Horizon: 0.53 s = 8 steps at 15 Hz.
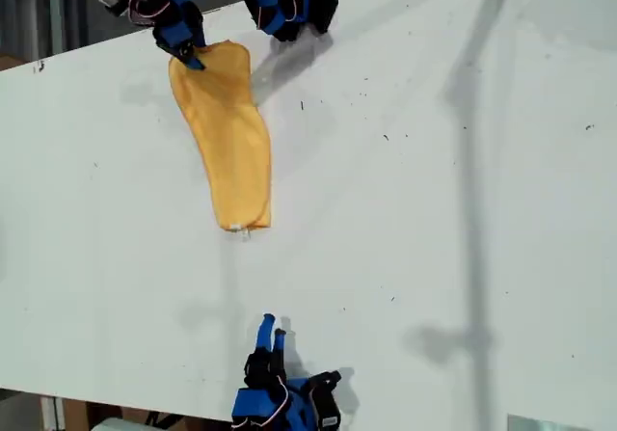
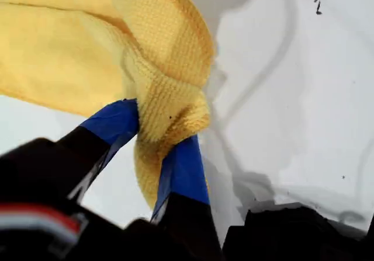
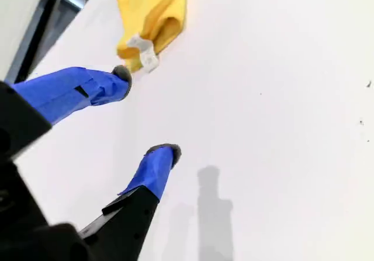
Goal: Grasp corners of a square towel and fold twice.
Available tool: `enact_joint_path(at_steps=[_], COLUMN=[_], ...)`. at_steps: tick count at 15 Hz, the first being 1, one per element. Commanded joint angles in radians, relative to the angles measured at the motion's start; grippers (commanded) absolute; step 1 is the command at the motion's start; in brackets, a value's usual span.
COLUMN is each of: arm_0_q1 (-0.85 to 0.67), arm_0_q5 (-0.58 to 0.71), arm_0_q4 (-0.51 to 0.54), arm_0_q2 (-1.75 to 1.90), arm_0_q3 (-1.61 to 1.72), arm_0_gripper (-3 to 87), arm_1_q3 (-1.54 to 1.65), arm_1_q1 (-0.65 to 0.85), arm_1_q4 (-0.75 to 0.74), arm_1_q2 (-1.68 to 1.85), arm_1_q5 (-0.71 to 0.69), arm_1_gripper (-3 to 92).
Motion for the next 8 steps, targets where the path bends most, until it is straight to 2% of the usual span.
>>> enact_joint_path(at_steps=[1, 4, 8], arm_0_q1=[-0.064, -0.152, -0.233], arm_0_q5=[0.034, 0.086, 0.12], arm_0_q4=[-0.032, -0.081, -0.104], arm_0_q2=[0.011, 0.011, 0.011], arm_0_q3=[0.025, 0.081, 0.16], arm_0_gripper=[22.8, 22.9, 22.8], arm_1_q3=[-0.137, -0.321, -0.634], arm_1_q1=[-0.049, -0.265, -0.545], arm_1_q4=[-0.017, -0.097, -0.101], arm_1_q2=[0.035, -0.141, -0.543], arm_1_q5=[0.008, -0.034, -0.087], arm_1_gripper=[-0.1, -0.1, -0.1])
